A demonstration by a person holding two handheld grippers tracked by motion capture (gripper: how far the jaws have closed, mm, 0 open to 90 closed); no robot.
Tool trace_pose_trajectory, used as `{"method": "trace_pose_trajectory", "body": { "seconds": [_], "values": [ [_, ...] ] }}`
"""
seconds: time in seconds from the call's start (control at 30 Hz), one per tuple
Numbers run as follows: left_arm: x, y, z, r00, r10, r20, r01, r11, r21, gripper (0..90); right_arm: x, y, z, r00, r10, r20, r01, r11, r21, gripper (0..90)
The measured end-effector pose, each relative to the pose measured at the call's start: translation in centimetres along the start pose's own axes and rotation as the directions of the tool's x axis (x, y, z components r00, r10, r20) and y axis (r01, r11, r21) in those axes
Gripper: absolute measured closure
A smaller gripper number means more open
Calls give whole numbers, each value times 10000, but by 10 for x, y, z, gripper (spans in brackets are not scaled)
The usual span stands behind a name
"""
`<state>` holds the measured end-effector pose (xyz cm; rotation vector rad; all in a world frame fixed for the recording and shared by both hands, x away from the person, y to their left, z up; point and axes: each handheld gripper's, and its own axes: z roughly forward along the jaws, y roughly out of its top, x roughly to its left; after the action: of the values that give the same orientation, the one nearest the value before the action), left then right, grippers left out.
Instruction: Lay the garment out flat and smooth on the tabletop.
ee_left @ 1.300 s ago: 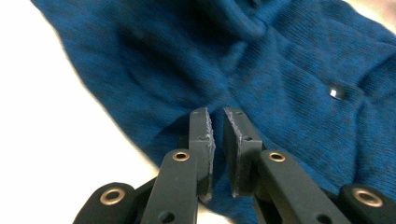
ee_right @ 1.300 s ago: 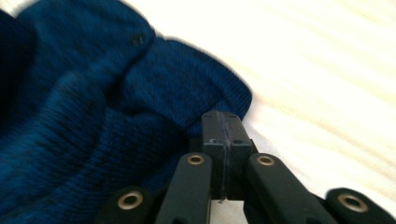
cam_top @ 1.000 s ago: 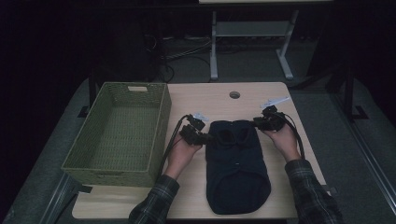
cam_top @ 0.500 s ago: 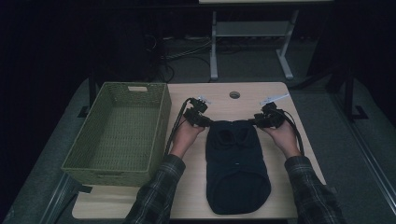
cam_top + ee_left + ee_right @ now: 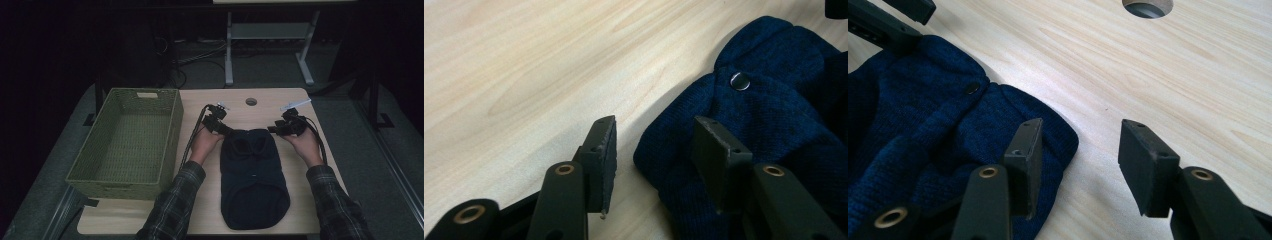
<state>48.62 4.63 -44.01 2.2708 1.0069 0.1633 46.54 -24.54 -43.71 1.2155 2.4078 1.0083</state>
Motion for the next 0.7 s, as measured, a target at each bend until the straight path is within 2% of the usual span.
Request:
{"method": "trace_pose_trajectory", "body": {
  "seconds": [0.37, 0.6, 0.7],
  "values": [
    [3, -1, -3, 10000, -47, 86, 47, 10000, -7, 511, 2, 10, 2, 10000, -60, 38, 60, 9999, -125, 511],
    [6, -5, 5, 9997, -173, 192, 169, 9996, 203, 494, 5, 10, 12, 9999, -87, -88, 88, 9999, 108, 510],
    [4, -6, 9, 9999, -49, 141, 43, 9990, 436, 495, 6, 9, 14, 9999, -86, -74, 88, 9997, 208, 510]
  ]
}}
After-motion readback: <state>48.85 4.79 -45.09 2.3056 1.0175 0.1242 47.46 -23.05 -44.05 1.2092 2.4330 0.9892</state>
